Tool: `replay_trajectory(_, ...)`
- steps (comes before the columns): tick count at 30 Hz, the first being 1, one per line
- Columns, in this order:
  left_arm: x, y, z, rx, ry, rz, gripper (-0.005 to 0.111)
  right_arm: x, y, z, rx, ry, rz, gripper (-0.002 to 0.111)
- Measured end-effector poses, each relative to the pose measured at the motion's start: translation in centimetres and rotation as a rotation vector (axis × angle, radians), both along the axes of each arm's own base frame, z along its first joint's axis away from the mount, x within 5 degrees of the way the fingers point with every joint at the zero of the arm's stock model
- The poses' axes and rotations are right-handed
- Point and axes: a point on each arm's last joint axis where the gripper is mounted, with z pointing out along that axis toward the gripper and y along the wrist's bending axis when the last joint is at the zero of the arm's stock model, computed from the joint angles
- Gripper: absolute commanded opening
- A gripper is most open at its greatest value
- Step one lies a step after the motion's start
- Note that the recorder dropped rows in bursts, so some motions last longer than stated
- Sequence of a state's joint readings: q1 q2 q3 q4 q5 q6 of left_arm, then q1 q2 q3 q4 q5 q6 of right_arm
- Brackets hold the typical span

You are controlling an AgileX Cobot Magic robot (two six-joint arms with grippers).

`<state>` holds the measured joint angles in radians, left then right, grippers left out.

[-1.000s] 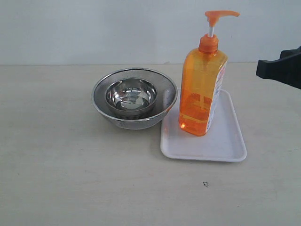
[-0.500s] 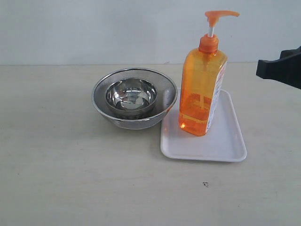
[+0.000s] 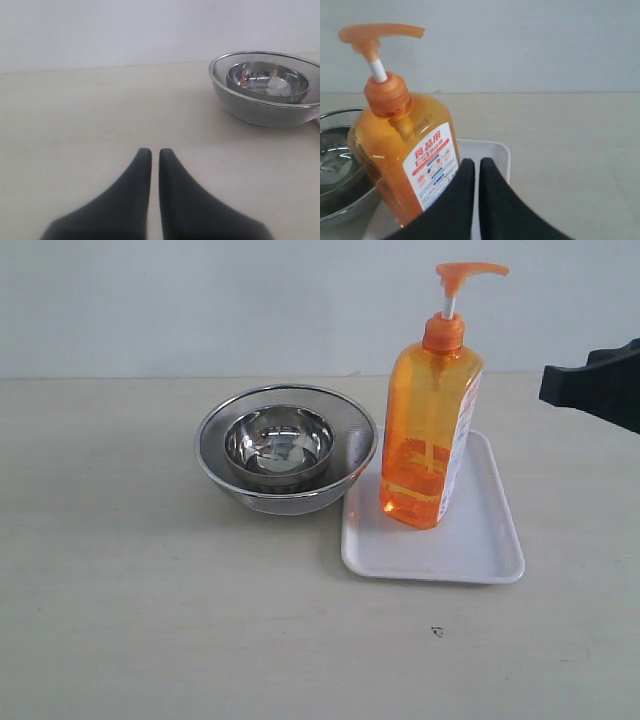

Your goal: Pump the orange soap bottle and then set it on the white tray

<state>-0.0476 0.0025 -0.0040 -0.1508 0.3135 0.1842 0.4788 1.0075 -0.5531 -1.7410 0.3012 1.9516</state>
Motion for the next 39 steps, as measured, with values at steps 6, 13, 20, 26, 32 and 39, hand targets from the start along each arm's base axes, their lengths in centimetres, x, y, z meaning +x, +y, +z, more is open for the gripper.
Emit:
replay_trajectory(6,0.0,0.0,0.0,0.0,0.0,0.0,0.005,-0.3,0.0,-1.0,-0.005,0.034,0.019,0.0)
replay_trajectory(13,0.0,0.0,0.0,0.0,0.0,0.0,0.005,-1.3,-0.3,-3.7,-0.024,0.112,0.012,0.0)
replay_trajectory(20,0.0,0.0,0.0,0.0,0.0,0.0,0.005,-2.1,1.1,-3.8,-0.029,0.098,0.061,0.0)
replay_trajectory(26,0.0,0.0,0.0,0.0,0.0,0.0,0.005,-3.8,1.4,-4.9,-0.095,0.012,-0.047,0.0)
replay_trajectory(32,0.0,0.0,0.0,0.0,0.0,0.0,0.005,-4.9,2.3,-4.5,-0.124,-0.059,-0.029,0.0)
replay_trajectory(39,0.0,0.0,0.0,0.0,0.0,0.0,0.005,-4.7,1.1,-3.1,-0.125,-0.089,-0.207,0.0)
